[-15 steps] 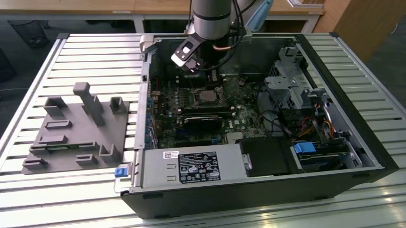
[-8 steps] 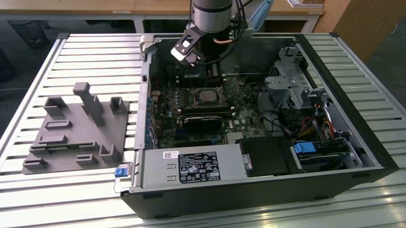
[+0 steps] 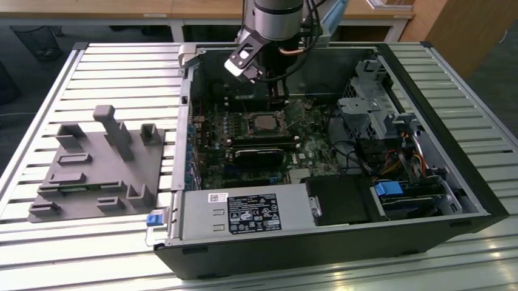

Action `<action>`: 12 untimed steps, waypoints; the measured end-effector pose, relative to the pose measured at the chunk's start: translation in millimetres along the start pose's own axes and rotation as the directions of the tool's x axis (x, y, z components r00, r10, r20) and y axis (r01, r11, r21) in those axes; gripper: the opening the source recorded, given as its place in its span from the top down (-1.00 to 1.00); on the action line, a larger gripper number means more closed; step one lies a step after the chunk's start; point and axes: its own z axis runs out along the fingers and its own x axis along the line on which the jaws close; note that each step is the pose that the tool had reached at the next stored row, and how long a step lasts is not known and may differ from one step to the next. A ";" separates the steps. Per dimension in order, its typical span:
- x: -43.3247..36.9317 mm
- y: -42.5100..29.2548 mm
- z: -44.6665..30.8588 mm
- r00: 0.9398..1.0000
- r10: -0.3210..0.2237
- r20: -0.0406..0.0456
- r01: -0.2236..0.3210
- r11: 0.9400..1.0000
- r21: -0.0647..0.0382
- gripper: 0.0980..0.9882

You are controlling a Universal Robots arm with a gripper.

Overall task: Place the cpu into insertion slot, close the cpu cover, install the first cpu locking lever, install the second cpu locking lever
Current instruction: 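Close the cpu cover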

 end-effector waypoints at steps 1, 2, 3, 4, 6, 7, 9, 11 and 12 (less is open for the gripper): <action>-0.1 1.0 -0.2 1.000 0.000 0.000 0.000 1.000 0.000 0.98; 0.0 1.1 -1.3 1.000 0.000 0.000 0.000 1.000 0.000 0.98; 0.0 1.3 -2.8 1.000 0.000 0.000 0.000 1.000 0.000 0.98; 0.0 1.4 -4.3 1.000 0.000 0.000 0.000 1.000 0.000 0.98; 0.1 1.6 -6.5 1.000 0.000 0.000 0.000 1.000 0.000 0.98; 0.1 1.6 -6.6 1.000 0.000 0.000 0.000 1.000 0.000 0.98; 0.1 1.6 -6.7 1.000 0.000 0.000 0.000 1.000 0.000 0.98; 0.1 2.6 -6.8 1.000 0.000 0.000 0.000 1.000 0.000 0.98; 0.0 3.4 -6.7 1.000 0.000 0.000 0.000 1.000 0.000 0.98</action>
